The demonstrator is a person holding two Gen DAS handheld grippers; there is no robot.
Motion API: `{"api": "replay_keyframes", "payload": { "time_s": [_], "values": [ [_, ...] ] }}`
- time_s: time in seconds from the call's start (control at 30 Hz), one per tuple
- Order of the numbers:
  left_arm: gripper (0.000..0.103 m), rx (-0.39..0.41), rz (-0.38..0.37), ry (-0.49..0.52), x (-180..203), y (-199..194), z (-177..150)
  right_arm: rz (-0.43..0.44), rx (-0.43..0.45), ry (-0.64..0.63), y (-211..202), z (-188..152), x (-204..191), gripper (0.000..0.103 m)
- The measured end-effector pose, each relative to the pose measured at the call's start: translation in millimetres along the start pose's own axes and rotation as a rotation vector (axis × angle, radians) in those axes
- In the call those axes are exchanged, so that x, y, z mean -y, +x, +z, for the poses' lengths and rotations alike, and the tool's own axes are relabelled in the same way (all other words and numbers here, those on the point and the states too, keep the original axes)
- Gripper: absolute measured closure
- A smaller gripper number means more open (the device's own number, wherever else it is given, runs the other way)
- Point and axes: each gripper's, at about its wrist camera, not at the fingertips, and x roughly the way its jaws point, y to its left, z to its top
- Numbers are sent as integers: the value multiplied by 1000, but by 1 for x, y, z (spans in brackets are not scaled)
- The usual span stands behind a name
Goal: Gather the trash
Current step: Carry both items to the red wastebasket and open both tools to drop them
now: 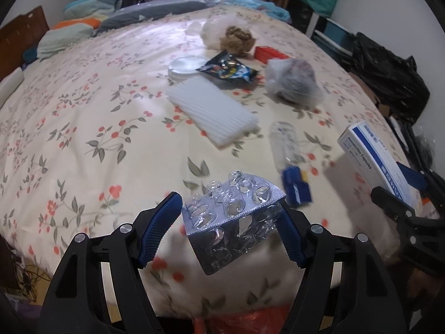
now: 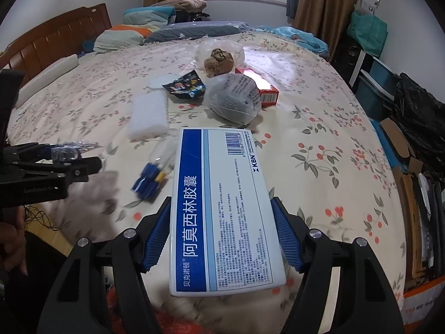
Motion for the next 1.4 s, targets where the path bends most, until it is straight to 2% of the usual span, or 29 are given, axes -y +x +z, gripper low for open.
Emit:
{"api": "replay_keyframes", "payload": {
  "time_s": [0.37, 0.63, 0.8, 1.03, 1.2, 1.3, 1.4],
  "values": [
    [32, -30, -44, 39, 20, -49, -56, 33, -5, 0, -59, -45, -27, 34],
    [32, -109, -54, 73, 31, -60, -120, 63, -85, -8, -72, -105, -49, 34],
    [32, -226, -46, 83, 31, -31, -164, 80, -190, -28, -55, -149, -62, 34],
    [31, -429, -46, 96, 25, 31, -210, 112, -396, -58, 0, -194, -74, 34],
    [30, -519, -26, 81, 16, 64, -233, 122, -524, -89, 34, -220, -81, 34],
    [30, -568, -25, 79, 17, 79, -245, 130, -575, -85, 48, -230, -84, 34],
    [27, -584, -28, 75, 17, 84, -247, 135, -603, -81, 56, -234, -85, 34]
  ]
}}
